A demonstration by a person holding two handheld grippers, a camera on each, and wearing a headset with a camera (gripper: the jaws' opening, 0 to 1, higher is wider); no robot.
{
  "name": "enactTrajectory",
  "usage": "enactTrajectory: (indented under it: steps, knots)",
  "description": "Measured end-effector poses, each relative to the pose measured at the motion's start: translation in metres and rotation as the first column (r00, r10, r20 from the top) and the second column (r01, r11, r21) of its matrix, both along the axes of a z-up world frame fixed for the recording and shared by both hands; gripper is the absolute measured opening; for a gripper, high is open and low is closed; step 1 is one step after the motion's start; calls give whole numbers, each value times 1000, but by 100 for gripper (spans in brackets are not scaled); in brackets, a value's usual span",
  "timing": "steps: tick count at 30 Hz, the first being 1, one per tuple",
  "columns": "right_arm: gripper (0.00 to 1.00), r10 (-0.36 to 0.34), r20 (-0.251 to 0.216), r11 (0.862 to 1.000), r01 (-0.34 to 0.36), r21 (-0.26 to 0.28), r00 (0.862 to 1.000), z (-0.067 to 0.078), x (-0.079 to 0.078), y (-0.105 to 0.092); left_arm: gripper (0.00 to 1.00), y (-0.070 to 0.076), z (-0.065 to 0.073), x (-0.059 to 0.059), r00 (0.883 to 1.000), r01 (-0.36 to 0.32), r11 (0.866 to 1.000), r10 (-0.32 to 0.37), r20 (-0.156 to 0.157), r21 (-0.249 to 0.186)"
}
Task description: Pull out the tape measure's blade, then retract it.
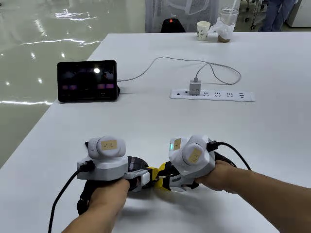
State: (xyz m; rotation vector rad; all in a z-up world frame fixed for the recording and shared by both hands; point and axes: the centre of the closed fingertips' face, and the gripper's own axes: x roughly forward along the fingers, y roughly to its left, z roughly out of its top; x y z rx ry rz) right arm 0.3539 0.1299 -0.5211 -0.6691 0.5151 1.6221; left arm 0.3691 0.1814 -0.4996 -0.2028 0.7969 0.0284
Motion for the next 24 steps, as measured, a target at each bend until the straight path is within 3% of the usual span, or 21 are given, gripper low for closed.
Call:
enactTrajectory:
  steps: [24]
  knots:
    - [16,-15,30,999,17,-41,999,5,3,-9,65,-1,4,-1,1000,8,1000,-8,-2,14]
